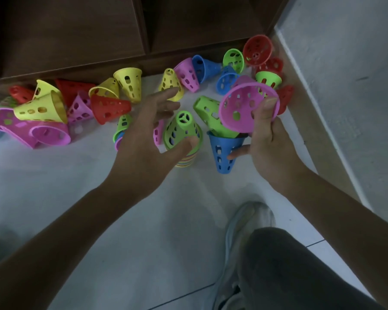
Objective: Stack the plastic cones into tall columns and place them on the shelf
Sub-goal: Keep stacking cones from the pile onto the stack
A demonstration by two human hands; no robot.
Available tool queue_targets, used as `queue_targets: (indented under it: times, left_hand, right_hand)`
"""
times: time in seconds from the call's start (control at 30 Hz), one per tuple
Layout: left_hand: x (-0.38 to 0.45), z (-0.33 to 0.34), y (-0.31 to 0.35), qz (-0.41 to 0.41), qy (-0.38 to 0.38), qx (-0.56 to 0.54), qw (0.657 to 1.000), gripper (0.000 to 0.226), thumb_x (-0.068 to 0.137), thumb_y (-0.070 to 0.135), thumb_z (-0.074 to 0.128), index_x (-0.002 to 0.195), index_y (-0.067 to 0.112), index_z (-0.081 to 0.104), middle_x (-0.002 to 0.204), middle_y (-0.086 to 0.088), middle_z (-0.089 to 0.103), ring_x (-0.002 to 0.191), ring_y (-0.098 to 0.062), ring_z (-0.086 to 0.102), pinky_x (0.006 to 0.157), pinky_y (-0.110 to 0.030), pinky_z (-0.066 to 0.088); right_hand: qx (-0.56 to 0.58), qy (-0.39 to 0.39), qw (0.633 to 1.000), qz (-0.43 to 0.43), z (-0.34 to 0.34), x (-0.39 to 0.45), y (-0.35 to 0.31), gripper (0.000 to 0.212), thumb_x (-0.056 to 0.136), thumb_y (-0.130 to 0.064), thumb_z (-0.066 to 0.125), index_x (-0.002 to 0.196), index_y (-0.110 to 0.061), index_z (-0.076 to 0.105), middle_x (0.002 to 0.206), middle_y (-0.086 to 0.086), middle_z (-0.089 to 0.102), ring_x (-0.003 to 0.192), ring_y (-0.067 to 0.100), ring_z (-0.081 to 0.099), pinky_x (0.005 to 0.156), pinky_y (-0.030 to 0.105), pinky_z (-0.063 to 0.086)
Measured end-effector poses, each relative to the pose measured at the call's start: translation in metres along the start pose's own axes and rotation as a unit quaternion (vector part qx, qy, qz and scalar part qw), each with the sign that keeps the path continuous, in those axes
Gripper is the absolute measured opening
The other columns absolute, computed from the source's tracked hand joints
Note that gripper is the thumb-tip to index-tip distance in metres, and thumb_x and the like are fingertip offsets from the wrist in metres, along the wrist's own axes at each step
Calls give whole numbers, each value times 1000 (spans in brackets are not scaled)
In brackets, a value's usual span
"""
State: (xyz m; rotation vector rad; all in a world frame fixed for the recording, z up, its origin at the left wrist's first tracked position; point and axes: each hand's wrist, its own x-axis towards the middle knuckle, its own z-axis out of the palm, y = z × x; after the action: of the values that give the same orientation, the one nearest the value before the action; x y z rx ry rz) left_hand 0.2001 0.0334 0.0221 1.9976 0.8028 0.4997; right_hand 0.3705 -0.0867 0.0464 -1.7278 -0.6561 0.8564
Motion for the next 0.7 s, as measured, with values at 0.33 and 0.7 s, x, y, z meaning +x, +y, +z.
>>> queue_targets:
  times: [0.33,0.7]
  left_hand:
    - [17,2,35,1,-27,-23,999,52,92,49,66,138,29,53,130,21,59,123,6,52,98,-19,45]
    - [22,8,51,-19,-27,-74,997,16,98,28,63,112,24,58,112,10,70,109,-5,65,99,-37,54]
  right_hand:
    - [53,-12,998,37,-6,-11,-2,109,72,-95,21,143,-17,47,122,11,69,101,24,73,63,41,60]
    - [88,6,995,52,-16,-12,9,85,86,-69,12,144,-16,47,118,13,72,105,30,71,62,39,59]
